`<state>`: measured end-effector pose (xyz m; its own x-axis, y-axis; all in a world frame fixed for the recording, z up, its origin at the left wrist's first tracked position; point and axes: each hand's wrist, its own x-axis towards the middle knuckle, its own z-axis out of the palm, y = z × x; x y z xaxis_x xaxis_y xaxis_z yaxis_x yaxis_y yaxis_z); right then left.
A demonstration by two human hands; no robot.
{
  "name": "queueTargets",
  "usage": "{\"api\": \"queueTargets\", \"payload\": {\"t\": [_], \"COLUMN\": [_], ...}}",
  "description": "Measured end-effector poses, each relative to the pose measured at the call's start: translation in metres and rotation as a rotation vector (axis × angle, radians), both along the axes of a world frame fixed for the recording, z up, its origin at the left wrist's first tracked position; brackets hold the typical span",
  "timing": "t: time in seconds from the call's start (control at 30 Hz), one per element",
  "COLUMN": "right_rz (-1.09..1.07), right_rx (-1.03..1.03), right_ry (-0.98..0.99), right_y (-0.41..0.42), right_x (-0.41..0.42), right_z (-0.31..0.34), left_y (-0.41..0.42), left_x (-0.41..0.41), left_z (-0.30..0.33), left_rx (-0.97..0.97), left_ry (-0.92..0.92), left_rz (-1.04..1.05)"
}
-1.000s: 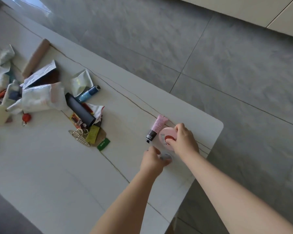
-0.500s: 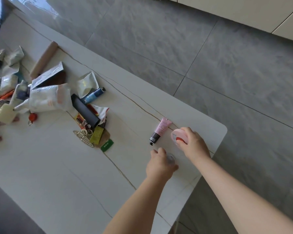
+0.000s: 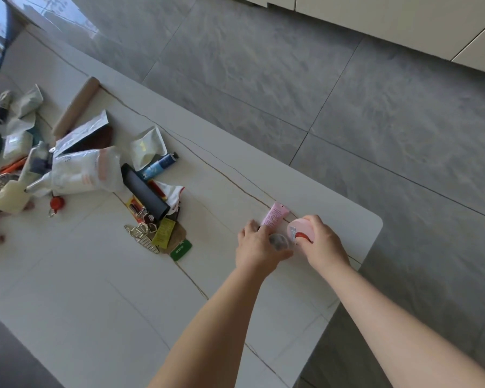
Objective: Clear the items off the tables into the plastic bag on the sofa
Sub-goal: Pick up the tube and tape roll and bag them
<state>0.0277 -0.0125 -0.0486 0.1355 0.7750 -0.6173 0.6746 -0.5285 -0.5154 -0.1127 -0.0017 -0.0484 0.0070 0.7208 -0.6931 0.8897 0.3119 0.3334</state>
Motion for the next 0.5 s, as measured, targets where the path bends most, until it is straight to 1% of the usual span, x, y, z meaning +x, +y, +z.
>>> {"api": "queueTargets", "payload": {"t": [0.1, 0.3, 0.43, 0.5], "right_rz": [0.006, 0.001, 0.010, 0.020], "right_rx": [0.001, -0.011, -0.001, 0.007], "right_ry": [-0.010, -0.031, -0.061, -0.085], "right_y": [-0.001, -0.001, -0.003, -0.005], "right_x": [0.000, -0.004, -0.008, -0.011], "right_z": [-0.002, -0.001, 0.000, 0.001], "left_y": [-0.007, -0.009, -0.012, -0.018], "left_x": [-0.003, -0.007, -0.014, -0.018], "left_z": [-0.008, -0.008, -0.011, -0.013], "left_rx": [0.060, 0.055, -0.044, -0.075], "left_ry": [-0.024, -0.052, -0.126, -0.132], "left_rz": [0.075, 0.209, 0.316, 0.365]}}
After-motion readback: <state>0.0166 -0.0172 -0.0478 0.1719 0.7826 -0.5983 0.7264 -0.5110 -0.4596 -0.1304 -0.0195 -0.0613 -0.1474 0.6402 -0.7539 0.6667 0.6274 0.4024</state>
